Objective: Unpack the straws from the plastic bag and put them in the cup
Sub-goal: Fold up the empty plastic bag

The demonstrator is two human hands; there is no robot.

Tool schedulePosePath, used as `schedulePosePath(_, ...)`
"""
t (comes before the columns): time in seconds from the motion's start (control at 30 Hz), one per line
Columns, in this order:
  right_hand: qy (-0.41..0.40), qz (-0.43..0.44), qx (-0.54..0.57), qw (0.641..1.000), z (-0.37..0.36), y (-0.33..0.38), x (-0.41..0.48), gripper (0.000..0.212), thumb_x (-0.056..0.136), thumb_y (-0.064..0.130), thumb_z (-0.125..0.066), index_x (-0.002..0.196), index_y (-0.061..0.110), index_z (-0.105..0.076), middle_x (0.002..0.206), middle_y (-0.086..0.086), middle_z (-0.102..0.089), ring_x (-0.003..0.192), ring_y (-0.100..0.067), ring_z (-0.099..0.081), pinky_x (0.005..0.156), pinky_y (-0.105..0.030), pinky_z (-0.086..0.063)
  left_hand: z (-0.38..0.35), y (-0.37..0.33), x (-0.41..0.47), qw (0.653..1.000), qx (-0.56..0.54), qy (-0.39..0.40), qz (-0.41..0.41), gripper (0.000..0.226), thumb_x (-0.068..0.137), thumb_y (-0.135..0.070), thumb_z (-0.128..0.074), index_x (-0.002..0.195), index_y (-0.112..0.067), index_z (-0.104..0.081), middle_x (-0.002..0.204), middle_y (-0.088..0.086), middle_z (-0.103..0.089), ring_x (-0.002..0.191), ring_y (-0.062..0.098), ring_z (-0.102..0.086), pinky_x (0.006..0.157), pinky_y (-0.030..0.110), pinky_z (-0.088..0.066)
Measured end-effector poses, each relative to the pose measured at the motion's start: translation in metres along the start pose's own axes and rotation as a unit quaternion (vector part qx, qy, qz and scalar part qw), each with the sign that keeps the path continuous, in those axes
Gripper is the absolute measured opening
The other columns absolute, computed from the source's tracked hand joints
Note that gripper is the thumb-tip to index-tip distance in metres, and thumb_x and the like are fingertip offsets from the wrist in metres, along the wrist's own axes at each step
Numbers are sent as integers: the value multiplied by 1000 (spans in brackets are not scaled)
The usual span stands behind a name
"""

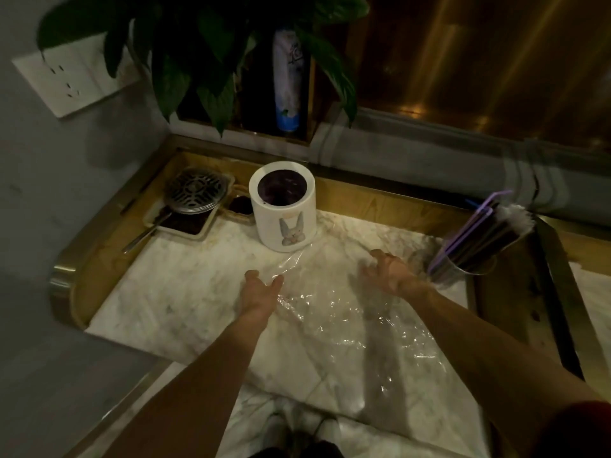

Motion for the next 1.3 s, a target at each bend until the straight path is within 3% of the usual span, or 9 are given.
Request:
schedulePosePath(0.1,-16,-20,80,996,-2,-6,-2,43,92,27,-55,128,6,-44,112,-21,-62,95,-32,-61,74,-33,-46,-4,8,2,984,-177,8,35,42,82,-9,-70,120,-5,-51,111,24,-62,91,36,-63,83,44,-53)
schedulePosePath(0.2,-34,-46,139,989,4,-16,-5,36,91,21,-58,123,4,-51,115,-22,-62,91,-29,-58,76,-32,-47,-3,-4,-1,964,-264,19,35,33,81,-3,-68,112,-3,-57,73,11,-63,60,21,-55,55,28,-45)
schedulePosePath(0.27,-50,-67,210,974,13,-24,-10,35,91,16,-59,123,2,-54,115,-21,-61,92,-30,-60,83,-37,-51,1,-20,-6,954,-297,41,11,29,83,-5,-68,109,-5,-58,70,7,-64,62,19,-57,57,28,-44)
schedulePosePath(0.37,-81,-70,349,931,35,-32,-27,28,88,6,-62,114,-4,-60,96,-18,-62,65,-18,-57,54,-18,-50,13,-48,-17,946,-312,72,-47,21,85,-13,-68,104,-7,-62,77,8,-67,70,19,-63,63,30,-47)
schedulePosePath(0.53,-131,-11,442,887,87,-27,-59,7,87,1,-61,89,-3,-65,68,-7,-59,49,-6,-52,40,-12,-39,39,-104,-36,926,-331,131,-129,11,88,-29,-63,88,-19,-68,79,-2,-73,74,12,-68,70,30,-51)
schedulePosePath(0.77,-207,59,488,846,163,-15,-110,5,87,12,-63,84,11,-67,64,1,-58,49,-3,-52,45,-24,-45,77,-177,-59,879,-390,190,-199,17,88,-18,-59,79,-21,-73,79,2,-73,75,13,-68,69,29,-54)
schedulePosePath(0.93,-258,105,470,838,196,-6,-146,7,86,12,-62,87,7,-67,71,0,-63,59,0,-58,56,-9,-47,96,-196,-62,854,-408,214,-243,19,84,-15,-61,72,-21,-74,72,-1,-72,69,9,-69,65,25,-58)
schedulePosePath(1.17,-258,108,451,847,195,-6,-164,7,86,14,-61,83,14,-68,76,-1,-64,64,-3,-61,58,-12,-47,103,-194,-58,854,-395,232,-246,9,74,-17,-66,75,-20,-74,77,2,-72,73,13,-68,65,26,-58)
schedulePosePath(1.3,-262,89,447,851,194,-11,-165,12,87,19,-60,80,23,-68,75,3,-66,66,-5,-62,64,-19,-46,111,-203,-64,899,-255,201,-294,24,69,-21,-71,93,-23,-67,89,3,-74,88,22,-68,77,35,-53)
Point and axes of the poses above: each hand's wrist, its own x-axis towards the middle knuckle, its own z-axis out of the back of the hand, y = z × x, the point moved 6 cm from there along x, towards the middle knuckle
